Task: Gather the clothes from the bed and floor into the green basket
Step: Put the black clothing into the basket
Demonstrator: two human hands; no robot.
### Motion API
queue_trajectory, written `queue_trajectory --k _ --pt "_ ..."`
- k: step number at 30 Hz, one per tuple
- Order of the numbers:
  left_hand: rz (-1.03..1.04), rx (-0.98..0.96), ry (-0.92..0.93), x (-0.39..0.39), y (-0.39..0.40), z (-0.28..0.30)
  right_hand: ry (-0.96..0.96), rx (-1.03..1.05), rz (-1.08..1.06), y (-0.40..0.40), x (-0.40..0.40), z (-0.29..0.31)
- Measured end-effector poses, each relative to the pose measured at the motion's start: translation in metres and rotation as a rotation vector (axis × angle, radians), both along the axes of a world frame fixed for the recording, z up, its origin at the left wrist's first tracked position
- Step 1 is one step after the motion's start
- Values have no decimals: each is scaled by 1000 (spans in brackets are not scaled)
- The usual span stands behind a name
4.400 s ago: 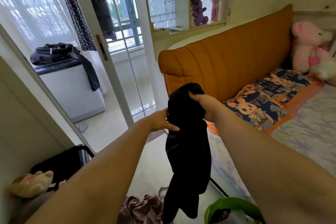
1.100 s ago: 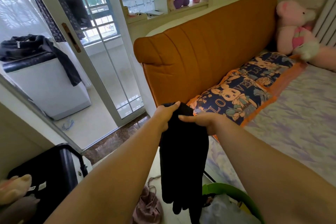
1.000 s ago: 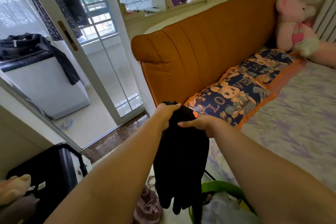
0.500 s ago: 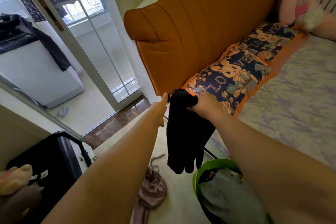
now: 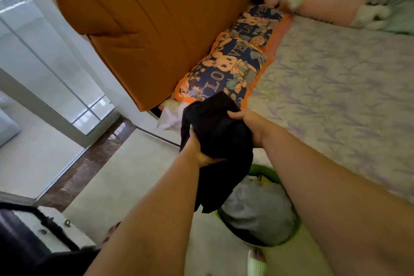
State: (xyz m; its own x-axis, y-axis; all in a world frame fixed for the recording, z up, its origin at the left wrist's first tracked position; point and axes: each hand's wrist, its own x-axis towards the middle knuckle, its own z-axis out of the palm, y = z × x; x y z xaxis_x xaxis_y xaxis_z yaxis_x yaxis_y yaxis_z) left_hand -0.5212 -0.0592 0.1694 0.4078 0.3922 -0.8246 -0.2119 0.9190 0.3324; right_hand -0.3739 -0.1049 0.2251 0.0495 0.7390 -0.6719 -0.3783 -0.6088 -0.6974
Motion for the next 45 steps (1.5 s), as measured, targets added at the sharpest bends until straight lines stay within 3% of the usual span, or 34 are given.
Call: queue_trajectory --k 5,11,16,20,23,26,28,31,34,36,40,45 --pt "-183 175 139 36 -22 -27 85 -51 -205 -44 32 -43" --pt "-371 81 195 71 -34 -73 90 -84 -393 -64 56 -90" --pt "-439 35 381 85 -23 -145 123 -180 -448 -67 70 -144" --pt "-535 -57 503 101 -9 -237 117 -274 -530 -65 80 -225" --pt "-633 -18 621 112 -7 -295 -36 -428 -528 -70 83 -290" --pt "-707 287 837 117 -21 -337 -225 -570 -527 -80 82 -356" --pt "-955 567 920 116 -40 -349 -303 -657 -532 -88 81 -390" --pt "-1374 787 863 118 -67 -373 -470 -730 -464 -99 78 -442" --pt "-1626 858 786 113 -78 -409 -685 -580 -354 -111 74 -475" --pt "-1738 868 800 116 -79 -434 -808 -503 -174 -118 74 -493" --pt "-1930 899 871 120 -73 -475 -877 -455 91 -121 79 -529" --pt "-2024 944 986 129 -77 -530 -983 -519 363 -120 86 -584"
